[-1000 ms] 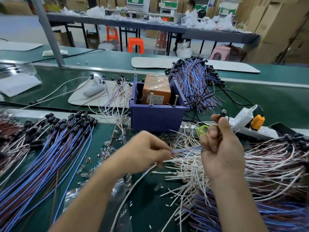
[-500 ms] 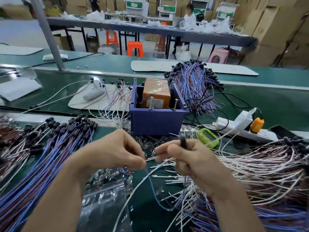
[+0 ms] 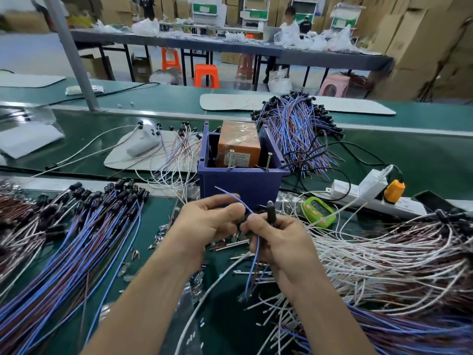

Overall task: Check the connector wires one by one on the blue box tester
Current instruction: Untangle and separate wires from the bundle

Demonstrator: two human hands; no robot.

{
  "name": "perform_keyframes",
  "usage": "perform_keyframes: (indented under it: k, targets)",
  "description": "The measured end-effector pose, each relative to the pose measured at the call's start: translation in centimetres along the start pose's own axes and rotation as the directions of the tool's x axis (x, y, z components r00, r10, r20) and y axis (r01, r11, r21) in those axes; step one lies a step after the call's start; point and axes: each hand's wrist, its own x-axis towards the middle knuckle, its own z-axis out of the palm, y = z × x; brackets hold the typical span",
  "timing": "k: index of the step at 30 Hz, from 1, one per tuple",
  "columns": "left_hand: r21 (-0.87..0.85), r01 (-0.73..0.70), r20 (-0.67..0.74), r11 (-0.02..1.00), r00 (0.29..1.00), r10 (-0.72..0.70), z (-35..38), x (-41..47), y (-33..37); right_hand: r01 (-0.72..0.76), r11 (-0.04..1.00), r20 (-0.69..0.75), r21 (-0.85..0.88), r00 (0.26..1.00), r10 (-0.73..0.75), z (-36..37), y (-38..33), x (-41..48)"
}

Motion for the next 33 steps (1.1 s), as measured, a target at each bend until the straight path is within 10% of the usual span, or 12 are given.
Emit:
perform_keyframes:
  k: [6,19,33]
  targets:
    - [-0.146,0.043,-0.039,0.988,0.998,-0.049,0.7,-0.1,-0.9,0.063,0.998,-0.041,-0.004,0.997,-0.063,-0.1,0.2,0.2]
    - [0.118,-0.176,0.018,0.977,0.984,0.175,0.4,-0.1,-0.1,0.194,0.968,-0.007,-0.162,0.980,-0.198,-0.1,0.3,-0.2]
    - [0.136,-0.307,-0.397,0.942,0.854,0.336,0.5,2.3,-0.5,0.115,0.989,-0.291,0.093,0.953,-0.083,-0.8,0.1,0.5]
